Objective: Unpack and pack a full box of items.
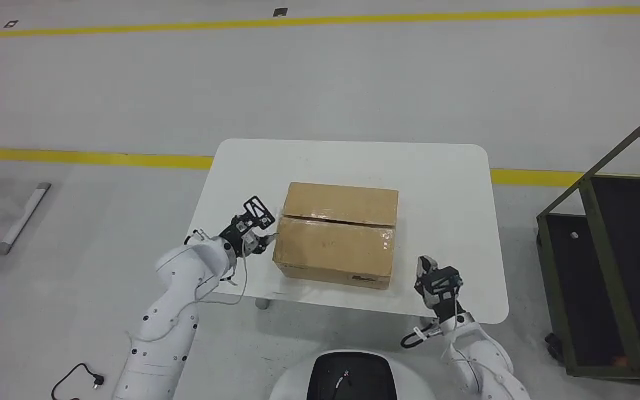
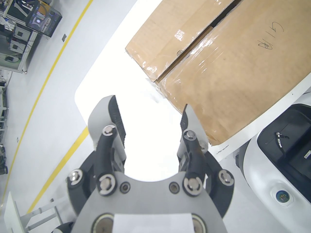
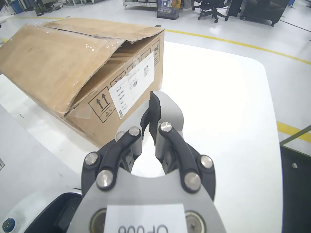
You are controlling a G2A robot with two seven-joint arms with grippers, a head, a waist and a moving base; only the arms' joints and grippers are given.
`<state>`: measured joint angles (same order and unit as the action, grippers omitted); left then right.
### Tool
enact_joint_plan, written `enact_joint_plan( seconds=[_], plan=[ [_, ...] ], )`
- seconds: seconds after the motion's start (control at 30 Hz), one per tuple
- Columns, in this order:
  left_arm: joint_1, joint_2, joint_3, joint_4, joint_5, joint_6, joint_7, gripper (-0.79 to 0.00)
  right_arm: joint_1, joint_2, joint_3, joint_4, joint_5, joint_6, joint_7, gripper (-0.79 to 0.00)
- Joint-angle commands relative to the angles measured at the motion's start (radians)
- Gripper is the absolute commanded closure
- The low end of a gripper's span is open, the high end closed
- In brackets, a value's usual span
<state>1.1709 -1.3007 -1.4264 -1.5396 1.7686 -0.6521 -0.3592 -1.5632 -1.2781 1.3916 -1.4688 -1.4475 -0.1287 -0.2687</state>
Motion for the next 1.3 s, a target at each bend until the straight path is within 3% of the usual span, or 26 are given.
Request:
enact_joint_plan(
  seconds=[0.0, 0.2, 0.43, 0.47, 0.57, 0.63, 1.03, 1.27],
  plan=[
    [0.007, 0.000, 0.004, 0.005, -0.017, -0.005, 0.007, -0.785, 0.002, -0.001, -0.003, 0.002, 0.006, -0.004, -0.009, 0.000],
    [-0.024, 0.005, -0.028, 0.046, -0.234, -0.150, -0.091, -0.785, -0.003, 0.004, 0.011, -0.027, 0.041, -0.066, -0.025, 0.000],
    [-0.083, 0.016, -0.062, 0.100, -0.526, -0.276, -0.267, -0.785, -0.004, 0.019, 0.067, -0.075, 0.137, -0.267, 0.000, 0.000],
    [-0.090, 0.018, -0.064, 0.107, -0.568, -0.282, -0.292, -0.785, 0.002, 0.022, 0.073, -0.076, 0.161, -0.309, 0.008, -0.212],
    [-0.108, 0.024, -0.072, 0.114, -0.674, -0.278, -0.360, -0.785, 0.023, 0.028, 0.092, -0.074, 0.202, -0.388, 0.034, -0.366],
    [-0.114, 0.031, -0.078, 0.096, -0.684, -0.272, -0.387, -0.785, 0.038, 0.032, 0.092, -0.074, 0.188, -0.427, 0.056, -0.779],
    [-0.107, 0.040, -0.092, 0.085, -0.676, -0.230, -0.360, -0.785, 0.056, 0.035, 0.086, -0.060, 0.143, -0.412, 0.069, -0.785],
    [-0.107, 0.040, -0.092, 0.085, -0.676, -0.230, -0.360, -0.785, 0.073, 0.042, 0.117, -0.056, 0.315, -0.528, 0.141, -0.785]
  ],
)
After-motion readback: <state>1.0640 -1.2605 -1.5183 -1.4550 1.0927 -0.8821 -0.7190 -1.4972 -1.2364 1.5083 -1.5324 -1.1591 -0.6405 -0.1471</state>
